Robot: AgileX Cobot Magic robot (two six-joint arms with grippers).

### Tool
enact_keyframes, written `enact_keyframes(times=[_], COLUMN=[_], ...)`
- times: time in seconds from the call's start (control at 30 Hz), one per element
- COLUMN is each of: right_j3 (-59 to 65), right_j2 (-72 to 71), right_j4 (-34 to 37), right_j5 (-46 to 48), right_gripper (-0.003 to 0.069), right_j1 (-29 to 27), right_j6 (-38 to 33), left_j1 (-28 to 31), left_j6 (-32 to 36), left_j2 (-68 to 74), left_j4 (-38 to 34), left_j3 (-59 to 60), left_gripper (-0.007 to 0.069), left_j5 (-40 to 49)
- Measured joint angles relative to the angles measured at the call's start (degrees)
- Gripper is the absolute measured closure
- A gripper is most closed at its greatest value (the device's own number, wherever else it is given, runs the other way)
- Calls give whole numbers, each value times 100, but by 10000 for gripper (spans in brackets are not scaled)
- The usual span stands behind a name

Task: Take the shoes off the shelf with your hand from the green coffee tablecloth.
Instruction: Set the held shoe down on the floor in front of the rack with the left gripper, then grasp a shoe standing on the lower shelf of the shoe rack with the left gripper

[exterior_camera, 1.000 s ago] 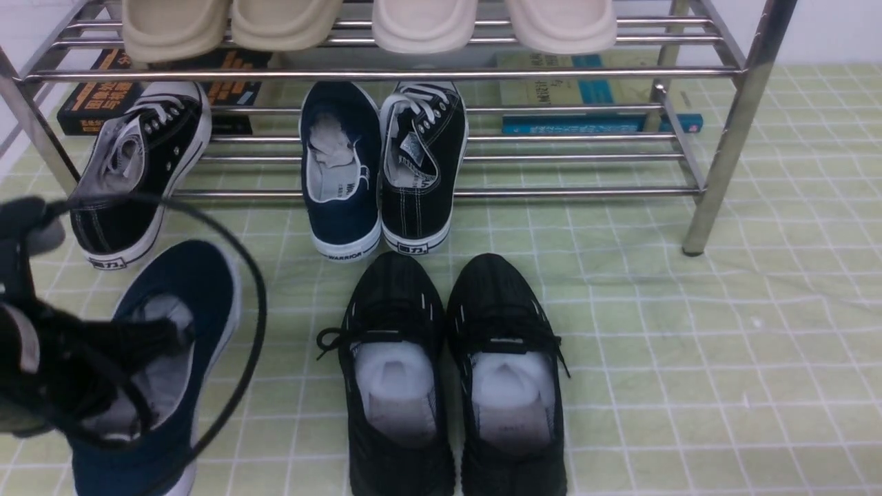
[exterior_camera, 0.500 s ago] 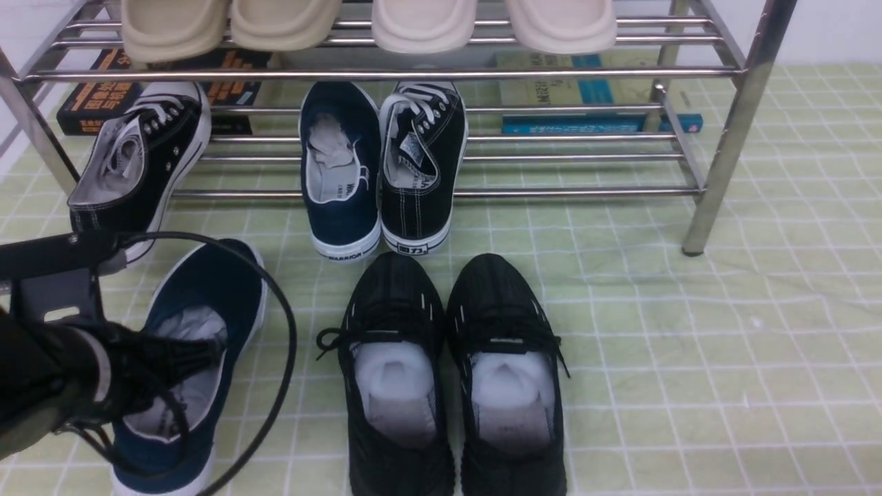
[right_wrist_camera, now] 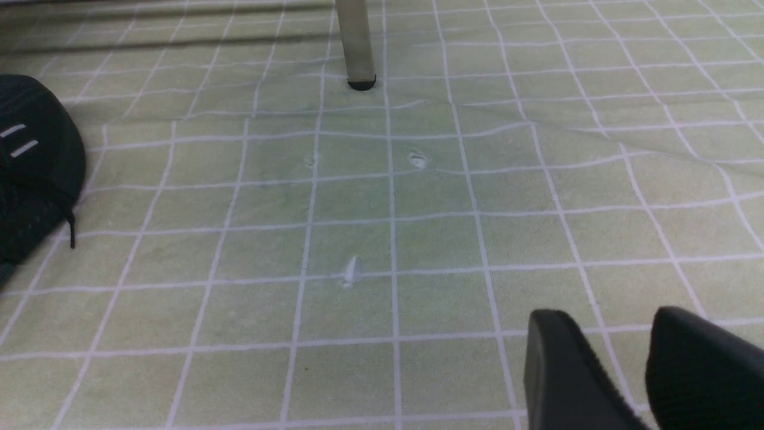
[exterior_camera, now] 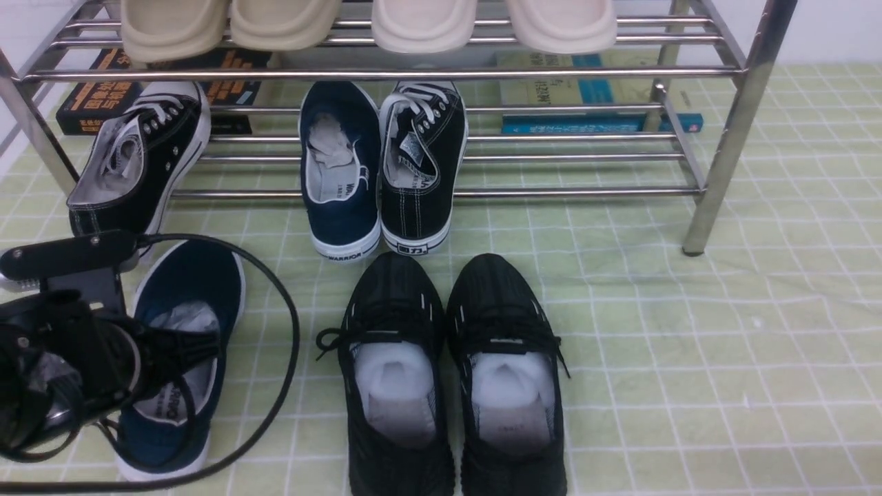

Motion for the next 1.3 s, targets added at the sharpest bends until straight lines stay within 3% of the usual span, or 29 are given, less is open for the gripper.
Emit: enact_keyframes(times=[0.43, 0.63, 0.77, 0.83, 0.93, 0.97, 1.0, 1.13, 1.3], right_j3=[0, 0, 0, 0, 0, 0, 0, 0, 0], right_j2=[0, 0, 0, 0, 0, 0, 0, 0, 0], right_j4=[0, 0, 0, 0, 0, 0, 0, 0, 0], right_j5=[0, 0, 0, 0, 0, 0, 0, 0, 0], right_gripper=[420, 420, 420, 420, 420, 420, 420, 420, 420], right_j1=[0, 0, 0, 0, 0, 0, 0, 0, 0], right_j6=[0, 0, 0, 0, 0, 0, 0, 0, 0], left_j1=[0, 0, 0, 0, 0, 0, 0, 0, 0], left_j6=[-197, -197, -71, 93, 1020, 1020, 1641, 2672, 3844], left_j2=[579, 601, 379, 304, 0, 0, -115, -223, -242], left_j4=[182, 196, 28, -72, -812, -876, -1515, -2607, -3910], left_j3=[0, -46, -226, -293, -701, -730, -990, -1546, -2455], left_gripper=[566, 454, 330, 306, 254, 253, 247, 253, 376], left_j5=[-87, 111, 728, 939, 1527, 1551, 1720, 1870, 1794])
